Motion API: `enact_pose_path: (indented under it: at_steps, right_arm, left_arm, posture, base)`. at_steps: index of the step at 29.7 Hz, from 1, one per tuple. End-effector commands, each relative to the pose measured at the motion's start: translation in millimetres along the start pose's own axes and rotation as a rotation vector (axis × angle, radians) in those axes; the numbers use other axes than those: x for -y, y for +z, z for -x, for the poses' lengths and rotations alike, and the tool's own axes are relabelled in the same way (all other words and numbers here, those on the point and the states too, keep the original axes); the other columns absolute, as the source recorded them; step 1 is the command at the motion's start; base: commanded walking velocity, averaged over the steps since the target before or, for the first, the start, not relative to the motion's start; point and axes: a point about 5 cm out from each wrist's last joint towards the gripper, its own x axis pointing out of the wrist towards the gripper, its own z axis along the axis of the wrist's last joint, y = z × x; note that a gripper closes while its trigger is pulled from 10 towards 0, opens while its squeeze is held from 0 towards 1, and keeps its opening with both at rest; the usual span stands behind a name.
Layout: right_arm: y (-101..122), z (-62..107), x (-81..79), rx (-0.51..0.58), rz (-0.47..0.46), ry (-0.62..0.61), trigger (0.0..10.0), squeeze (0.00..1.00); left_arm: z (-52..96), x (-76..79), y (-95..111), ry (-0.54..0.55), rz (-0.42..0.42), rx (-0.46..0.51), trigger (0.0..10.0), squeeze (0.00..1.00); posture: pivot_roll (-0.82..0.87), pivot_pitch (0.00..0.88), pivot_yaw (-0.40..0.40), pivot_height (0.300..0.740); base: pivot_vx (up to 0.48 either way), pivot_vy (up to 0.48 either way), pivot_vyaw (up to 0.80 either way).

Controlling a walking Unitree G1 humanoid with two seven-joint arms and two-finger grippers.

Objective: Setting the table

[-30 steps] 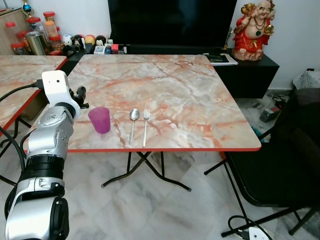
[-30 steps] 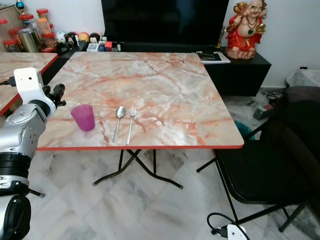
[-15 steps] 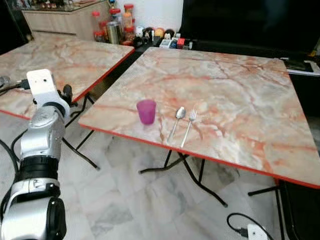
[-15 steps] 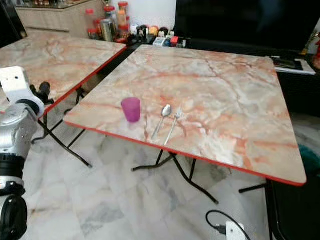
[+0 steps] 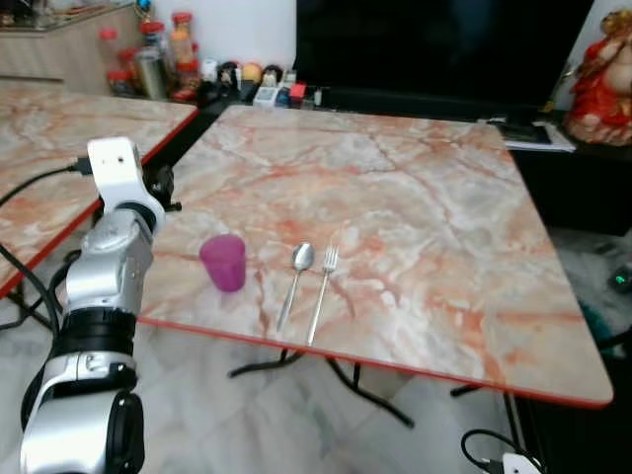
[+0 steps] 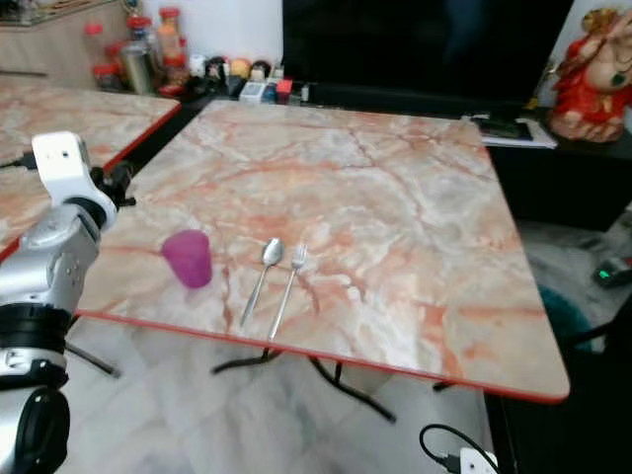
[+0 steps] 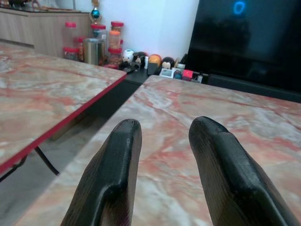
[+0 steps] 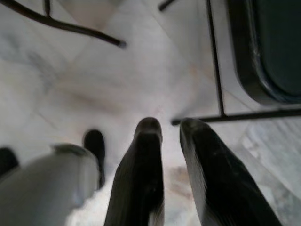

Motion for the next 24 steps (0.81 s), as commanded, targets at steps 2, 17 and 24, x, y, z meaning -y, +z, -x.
enact_pose_path:
  at_steps: [2, 17, 24]
  right_arm:
    - [-0.1, 0.0, -0.7, -0.001, -0.008, 0.001, 10.0, 0.0]
    - [-1.0, -0.2, -0.1, -0.023, 0.024, 0.004, 10.0, 0.0]
    - [-0.8, -0.2, 0.2, -0.029, 0.055, 0.011, 10.0, 0.0]
  left_arm:
    - [1.7, 2.1, 2.4, -0.045, 0.023, -0.007, 10.0, 0.0]
    - [29.4, -14.1, 7.7, -0.239, -0.056, -0.224, 10.0, 1.0]
    - [38.3, -21.5, -3.3, -0.223, -0.005, -0.282, 10.0, 1.0]
  posture:
    - [0.05, 0.0, -0.022, 0.732]
    - [0.06, 0.0, -0.024, 0.732]
    - [0.06, 0.0, -0.028, 0.732]
  base:
    - [0.0, 0.0, 0.0]
    - [0.0, 0.0, 0.0]
    - [0.0, 0.0, 0.0]
